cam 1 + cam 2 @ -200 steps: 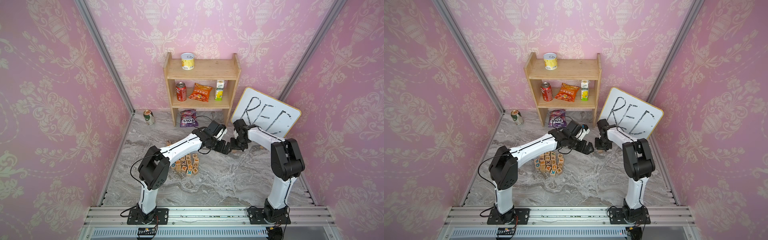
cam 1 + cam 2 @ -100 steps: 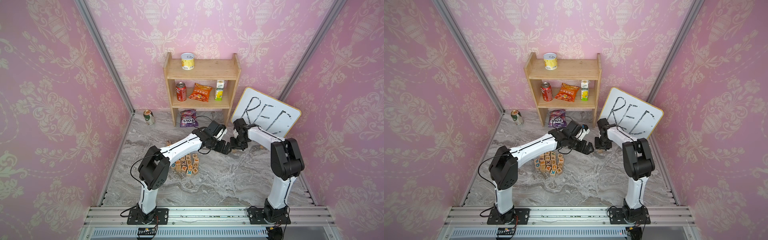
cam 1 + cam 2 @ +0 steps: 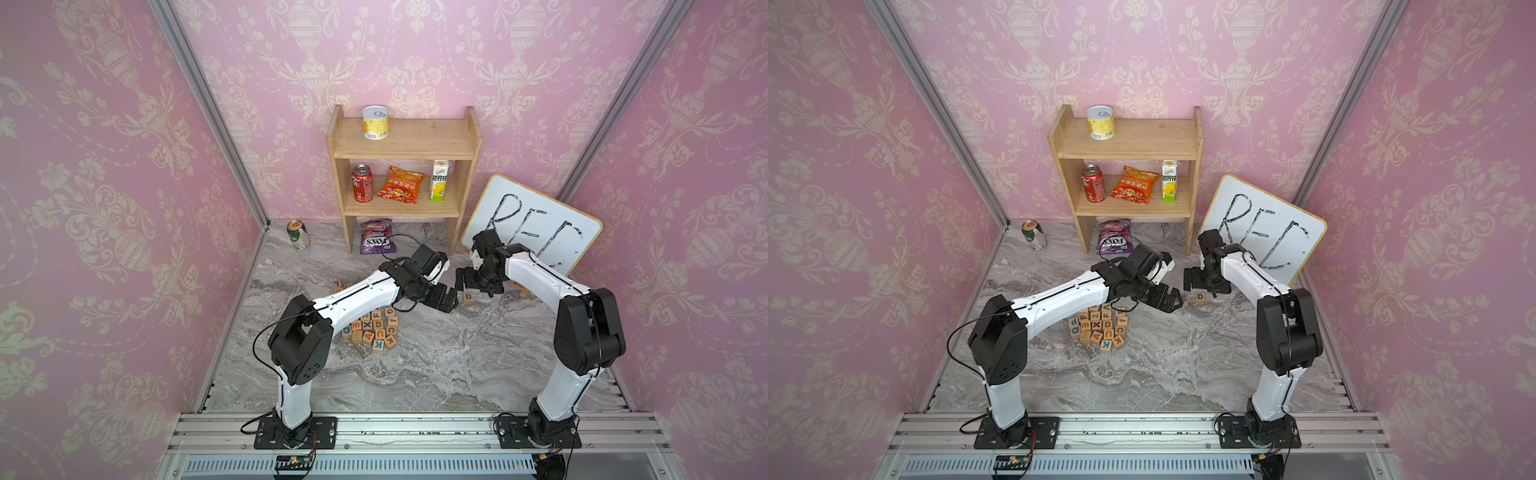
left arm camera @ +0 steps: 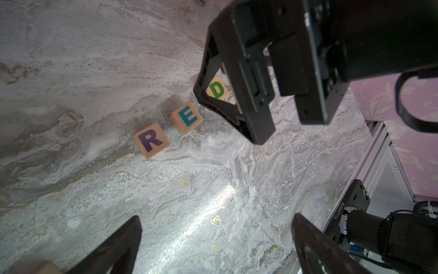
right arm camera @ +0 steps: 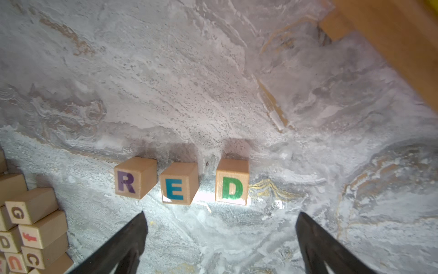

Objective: Assemble the uppercase word "red" with letter blocks
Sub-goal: Place the letter block at the center of the board, then reset both arms

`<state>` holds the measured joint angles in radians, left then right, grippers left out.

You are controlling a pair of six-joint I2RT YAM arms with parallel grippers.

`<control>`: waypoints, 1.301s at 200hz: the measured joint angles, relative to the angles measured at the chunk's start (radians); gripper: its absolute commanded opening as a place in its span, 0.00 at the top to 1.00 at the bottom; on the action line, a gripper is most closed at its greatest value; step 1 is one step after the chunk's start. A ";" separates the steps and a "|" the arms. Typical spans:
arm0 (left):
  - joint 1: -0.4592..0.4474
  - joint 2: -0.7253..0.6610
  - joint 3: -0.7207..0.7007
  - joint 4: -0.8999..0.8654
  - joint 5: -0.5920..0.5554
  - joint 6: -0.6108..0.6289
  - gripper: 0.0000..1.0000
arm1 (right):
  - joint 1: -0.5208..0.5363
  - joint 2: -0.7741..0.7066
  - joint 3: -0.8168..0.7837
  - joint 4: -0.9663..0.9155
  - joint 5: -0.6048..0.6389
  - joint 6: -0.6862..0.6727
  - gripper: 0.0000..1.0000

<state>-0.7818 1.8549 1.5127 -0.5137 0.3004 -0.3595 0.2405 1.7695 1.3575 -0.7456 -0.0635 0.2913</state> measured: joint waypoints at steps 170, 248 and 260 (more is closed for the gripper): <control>0.082 -0.749 -0.685 0.117 -0.494 -0.011 0.01 | 0.174 -0.697 -0.594 0.164 0.216 0.051 0.00; 0.477 -0.998 -0.881 0.165 -0.569 0.044 0.01 | 0.054 -0.941 -0.821 0.402 0.325 -0.047 0.00; 0.526 -0.996 -0.895 0.185 -0.568 0.054 0.01 | 0.027 -0.927 -0.821 0.439 0.323 -0.063 0.00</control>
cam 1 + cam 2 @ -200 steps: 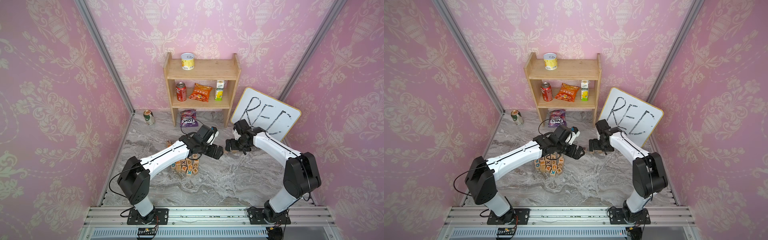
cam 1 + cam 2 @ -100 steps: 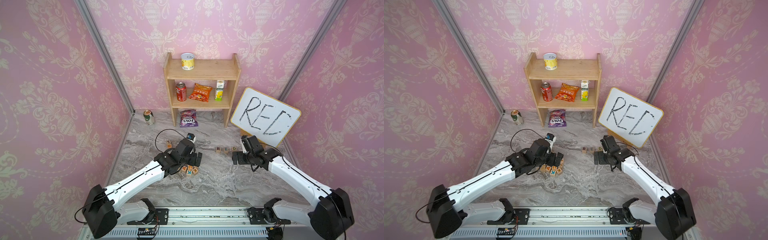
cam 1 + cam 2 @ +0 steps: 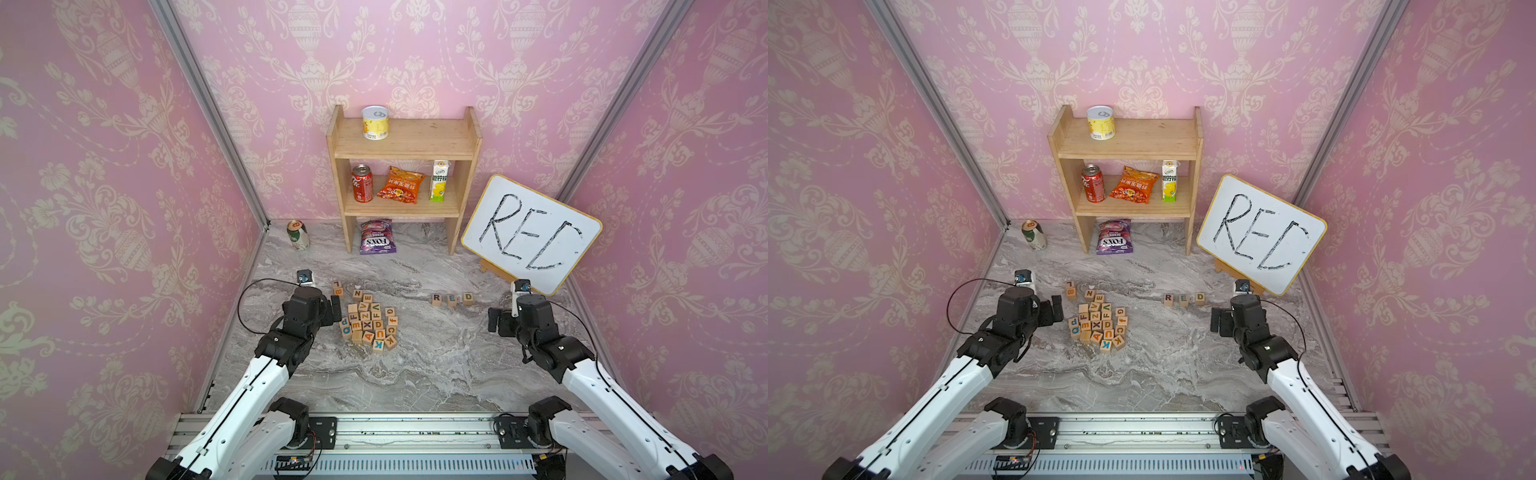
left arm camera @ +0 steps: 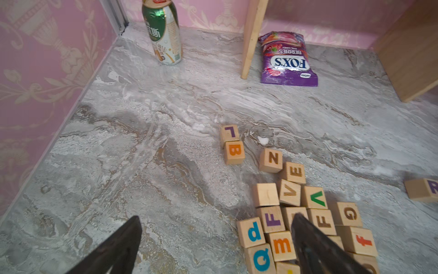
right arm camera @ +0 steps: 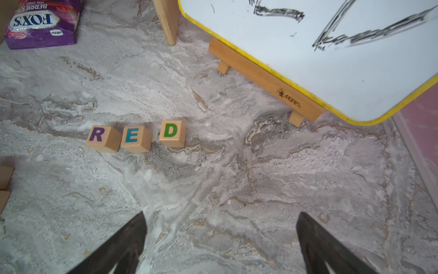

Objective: Assemble the uppercase word "red" with letter blocks
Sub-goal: Reset both arms

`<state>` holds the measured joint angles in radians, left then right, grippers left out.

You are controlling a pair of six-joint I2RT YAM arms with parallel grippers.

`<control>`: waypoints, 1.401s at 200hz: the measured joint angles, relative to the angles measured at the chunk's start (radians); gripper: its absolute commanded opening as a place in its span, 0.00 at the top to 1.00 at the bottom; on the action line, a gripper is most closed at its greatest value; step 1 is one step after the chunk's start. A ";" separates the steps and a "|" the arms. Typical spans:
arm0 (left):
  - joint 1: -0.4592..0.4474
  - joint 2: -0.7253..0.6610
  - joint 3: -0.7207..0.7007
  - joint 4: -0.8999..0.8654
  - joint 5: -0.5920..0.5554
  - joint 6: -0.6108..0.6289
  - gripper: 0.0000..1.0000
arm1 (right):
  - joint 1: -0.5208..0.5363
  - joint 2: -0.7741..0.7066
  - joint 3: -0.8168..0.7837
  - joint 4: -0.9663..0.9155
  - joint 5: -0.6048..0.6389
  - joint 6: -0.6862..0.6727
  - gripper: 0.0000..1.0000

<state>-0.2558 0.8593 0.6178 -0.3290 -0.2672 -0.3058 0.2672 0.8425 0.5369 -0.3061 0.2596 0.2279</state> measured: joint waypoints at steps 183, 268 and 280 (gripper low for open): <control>0.319 0.616 -0.165 0.904 0.111 0.145 0.01 | -0.237 0.568 -0.033 0.759 -0.061 -0.124 0.00; 0.316 0.768 -0.251 1.238 0.211 0.232 0.01 | -0.229 0.629 -0.109 1.030 -0.127 -0.164 0.00; 0.310 0.769 -0.251 1.257 0.212 0.241 0.01 | -0.229 0.642 -0.130 1.051 -0.138 -0.173 0.00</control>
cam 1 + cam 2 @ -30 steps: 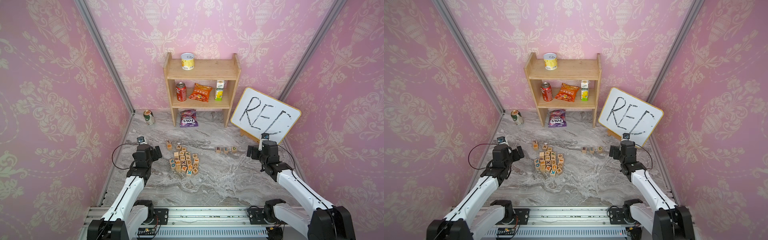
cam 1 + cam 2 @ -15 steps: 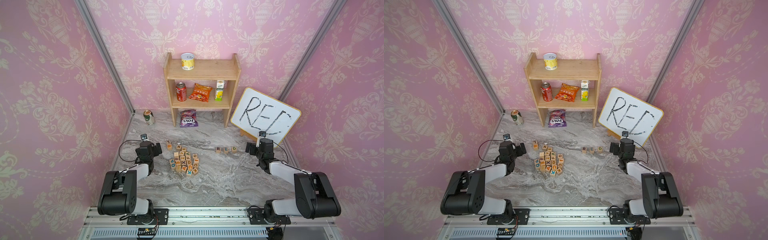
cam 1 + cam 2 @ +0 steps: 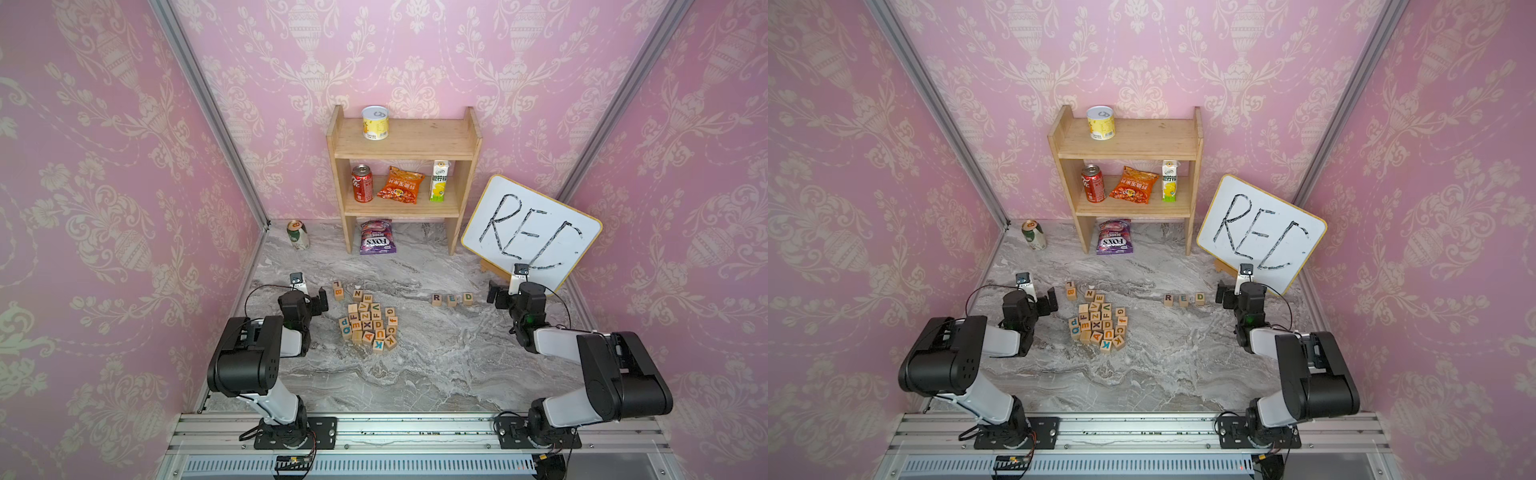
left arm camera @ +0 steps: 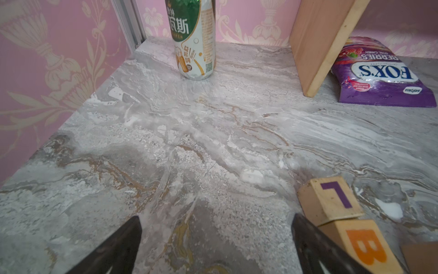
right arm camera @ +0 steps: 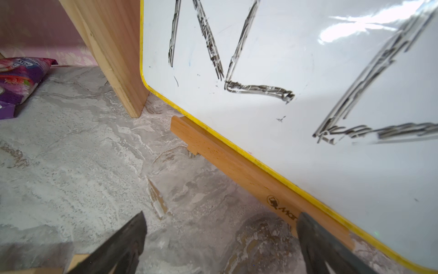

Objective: Assemble the uppercase word "red" with letter blocks
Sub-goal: Reset both arms

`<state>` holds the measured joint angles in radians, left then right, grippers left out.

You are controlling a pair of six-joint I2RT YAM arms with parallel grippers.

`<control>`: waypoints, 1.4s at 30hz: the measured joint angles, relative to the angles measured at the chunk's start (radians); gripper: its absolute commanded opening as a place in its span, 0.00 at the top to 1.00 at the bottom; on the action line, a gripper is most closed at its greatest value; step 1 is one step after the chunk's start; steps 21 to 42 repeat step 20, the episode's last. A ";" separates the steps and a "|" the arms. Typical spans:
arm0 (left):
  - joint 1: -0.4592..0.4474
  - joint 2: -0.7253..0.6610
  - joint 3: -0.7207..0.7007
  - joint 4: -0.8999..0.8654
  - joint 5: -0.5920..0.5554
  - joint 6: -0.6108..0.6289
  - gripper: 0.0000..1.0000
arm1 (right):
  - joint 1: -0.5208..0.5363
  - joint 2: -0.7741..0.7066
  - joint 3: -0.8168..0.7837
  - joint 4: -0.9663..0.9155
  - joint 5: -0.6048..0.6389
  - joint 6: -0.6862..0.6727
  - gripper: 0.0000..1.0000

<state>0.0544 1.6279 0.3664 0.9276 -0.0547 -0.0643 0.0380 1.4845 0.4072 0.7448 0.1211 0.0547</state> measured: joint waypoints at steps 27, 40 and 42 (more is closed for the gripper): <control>-0.012 0.003 -0.040 0.116 0.113 0.053 0.01 | -0.004 0.010 -0.012 0.033 -0.051 -0.007 0.00; -0.012 0.003 -0.040 0.116 0.113 0.053 0.01 | -0.004 0.010 -0.012 0.033 -0.051 -0.007 0.00; -0.012 0.003 -0.040 0.116 0.113 0.053 0.01 | -0.004 0.010 -0.012 0.033 -0.051 -0.007 0.00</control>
